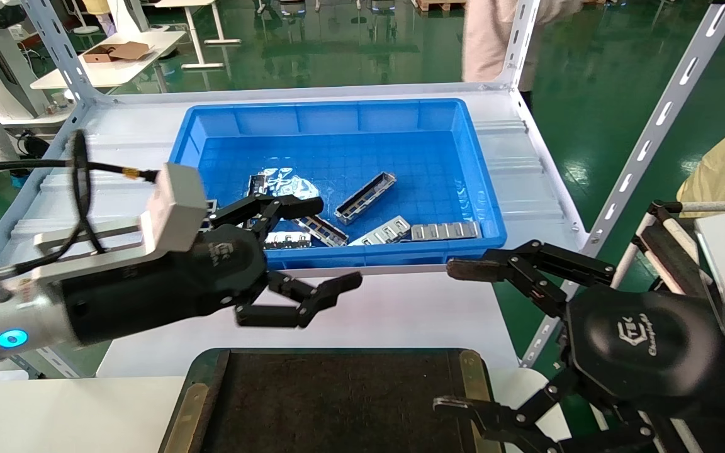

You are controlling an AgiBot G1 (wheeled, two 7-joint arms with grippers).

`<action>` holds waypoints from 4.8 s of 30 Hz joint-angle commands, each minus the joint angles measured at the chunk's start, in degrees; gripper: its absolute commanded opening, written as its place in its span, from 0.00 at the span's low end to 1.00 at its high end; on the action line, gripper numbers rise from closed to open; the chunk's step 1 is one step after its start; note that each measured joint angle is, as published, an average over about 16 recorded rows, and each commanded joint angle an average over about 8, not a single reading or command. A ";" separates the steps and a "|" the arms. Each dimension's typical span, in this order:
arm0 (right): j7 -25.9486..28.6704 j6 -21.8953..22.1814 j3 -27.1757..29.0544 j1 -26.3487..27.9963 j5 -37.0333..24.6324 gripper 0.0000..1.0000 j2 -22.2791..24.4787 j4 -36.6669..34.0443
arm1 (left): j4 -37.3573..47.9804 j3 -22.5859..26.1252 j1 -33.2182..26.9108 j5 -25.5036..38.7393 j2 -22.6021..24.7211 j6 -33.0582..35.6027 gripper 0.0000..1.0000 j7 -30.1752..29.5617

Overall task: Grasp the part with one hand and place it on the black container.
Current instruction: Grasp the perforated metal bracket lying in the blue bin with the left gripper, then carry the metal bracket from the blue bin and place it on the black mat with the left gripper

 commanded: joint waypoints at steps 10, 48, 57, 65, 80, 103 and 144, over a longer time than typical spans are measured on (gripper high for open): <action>0.00 0.00 0.00 0.00 0.00 1.00 0.00 0.00 | 8.59 5.82 -5.69 11.68 10.30 -10.99 1.00 -2.35; 0.00 0.00 -0.01 0.00 0.01 0.00 0.00 0.00 | 45.02 21.22 -19.89 16.31 30.91 -35.01 0.00 -1.49; -0.01 0.00 -0.01 0.00 0.01 0.00 0.00 0.00 | 44.22 25.43 -19.79 13.68 30.57 -37.53 0.00 -3.19; -0.01 0.00 -0.01 0.00 0.01 0.00 0.00 0.00 | 43.89 27.65 -19.55 11.96 30.25 -38.64 0.00 -3.93; -0.01 0.01 -0.02 0.01 0.01 0.00 0.01 0.00 | 45.08 29.73 -19.78 8.96 30.23 -39.85 0.00 -3.53; -0.01 0.01 -0.02 0.01 0.01 0.00 0.01 0.00 | 42.26 23.49 -21.64 -2.18 26.40 -29.32 0.00 6.39; -0.01 0.01 -0.03 0.01 0.02 0.00 0.01 0.00 | -3.95 20.42 4.75 -16.28 -2.95 -14.16 0.00 -2.80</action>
